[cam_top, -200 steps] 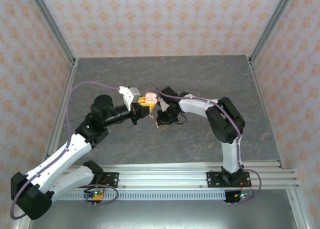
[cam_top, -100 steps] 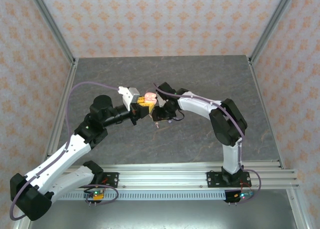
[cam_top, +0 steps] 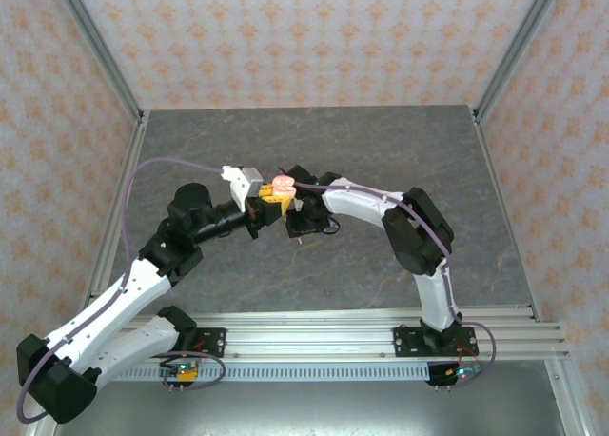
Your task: Insert wireless bluetooth earbuds into charging case
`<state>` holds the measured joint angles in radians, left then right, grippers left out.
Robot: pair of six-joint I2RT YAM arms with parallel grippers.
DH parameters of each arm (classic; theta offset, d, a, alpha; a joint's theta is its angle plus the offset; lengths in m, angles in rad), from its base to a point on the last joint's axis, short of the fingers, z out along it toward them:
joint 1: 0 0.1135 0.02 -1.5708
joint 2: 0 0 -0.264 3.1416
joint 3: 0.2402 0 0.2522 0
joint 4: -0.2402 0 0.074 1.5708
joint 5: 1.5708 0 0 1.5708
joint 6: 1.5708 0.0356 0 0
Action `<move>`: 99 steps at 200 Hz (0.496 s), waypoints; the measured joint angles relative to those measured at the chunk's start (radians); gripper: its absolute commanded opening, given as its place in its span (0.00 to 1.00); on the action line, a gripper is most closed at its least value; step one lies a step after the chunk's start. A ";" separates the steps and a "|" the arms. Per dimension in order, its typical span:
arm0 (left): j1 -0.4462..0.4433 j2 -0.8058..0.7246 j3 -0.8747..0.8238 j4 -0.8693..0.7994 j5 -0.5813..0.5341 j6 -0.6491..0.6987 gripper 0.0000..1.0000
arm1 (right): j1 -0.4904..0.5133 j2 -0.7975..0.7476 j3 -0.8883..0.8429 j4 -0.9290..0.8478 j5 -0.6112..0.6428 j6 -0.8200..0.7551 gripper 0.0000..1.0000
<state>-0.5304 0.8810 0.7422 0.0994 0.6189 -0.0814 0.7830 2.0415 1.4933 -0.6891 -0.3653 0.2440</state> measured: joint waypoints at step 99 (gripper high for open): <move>0.000 -0.011 -0.012 -0.006 0.000 0.000 0.16 | 0.012 0.026 0.039 -0.023 0.007 0.000 0.39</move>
<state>-0.5304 0.8700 0.7303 0.0929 0.6189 -0.0814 0.7948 2.0670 1.5322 -0.7116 -0.3580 0.2440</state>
